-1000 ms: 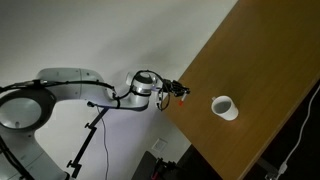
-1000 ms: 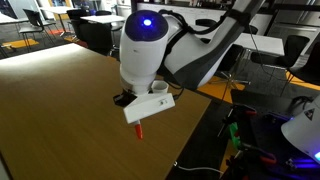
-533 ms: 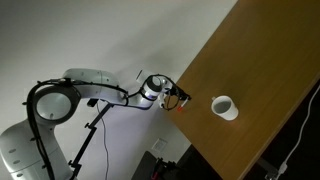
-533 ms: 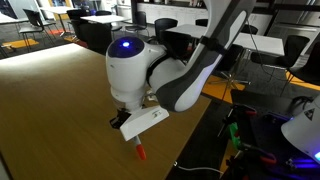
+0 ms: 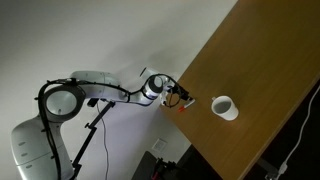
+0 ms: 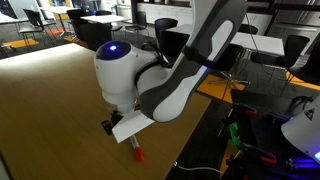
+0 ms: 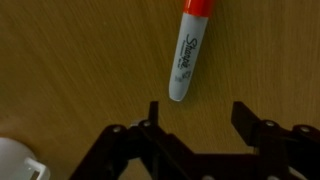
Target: Remove the orange marker from the cup and put it on the table
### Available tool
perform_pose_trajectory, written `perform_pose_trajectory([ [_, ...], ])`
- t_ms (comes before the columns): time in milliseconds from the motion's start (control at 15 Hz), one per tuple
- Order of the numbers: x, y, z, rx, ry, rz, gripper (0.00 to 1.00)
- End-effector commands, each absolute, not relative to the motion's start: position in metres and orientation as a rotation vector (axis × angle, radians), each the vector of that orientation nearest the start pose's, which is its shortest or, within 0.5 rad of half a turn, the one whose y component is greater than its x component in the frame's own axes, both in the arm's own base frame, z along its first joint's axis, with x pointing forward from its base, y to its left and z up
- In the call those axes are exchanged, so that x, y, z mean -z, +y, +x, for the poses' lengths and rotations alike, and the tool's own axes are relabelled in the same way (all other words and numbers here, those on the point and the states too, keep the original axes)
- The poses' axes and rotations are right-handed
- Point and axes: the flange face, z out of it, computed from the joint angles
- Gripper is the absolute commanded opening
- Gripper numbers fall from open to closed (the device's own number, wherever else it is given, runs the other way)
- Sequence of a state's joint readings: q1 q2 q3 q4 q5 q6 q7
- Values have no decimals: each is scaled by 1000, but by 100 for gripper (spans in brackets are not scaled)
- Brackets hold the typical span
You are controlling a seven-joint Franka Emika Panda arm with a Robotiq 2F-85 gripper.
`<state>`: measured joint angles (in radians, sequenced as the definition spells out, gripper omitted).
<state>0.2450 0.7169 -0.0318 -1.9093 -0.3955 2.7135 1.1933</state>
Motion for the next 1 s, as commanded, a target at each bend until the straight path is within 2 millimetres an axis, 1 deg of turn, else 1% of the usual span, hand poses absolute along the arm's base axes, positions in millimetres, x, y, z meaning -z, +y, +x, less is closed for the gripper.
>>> perform_pose_trajectory([
  [0, -146, 150, 605, 362, 1001, -3087, 100],
  [333, -184, 148, 601, 495, 1020, -3065, 100],
  [467, -196, 148, 600, 524, 1027, -3050, 100],
  [600, -205, 148, 597, 534, 993, -3030, 100],
  [667, -192, 149, 610, 512, 1001, -3061, 100],
  [800, -198, 149, 607, 519, 998, -3048, 100],
  [933, -199, 148, 605, 517, 998, -3047, 100],
])
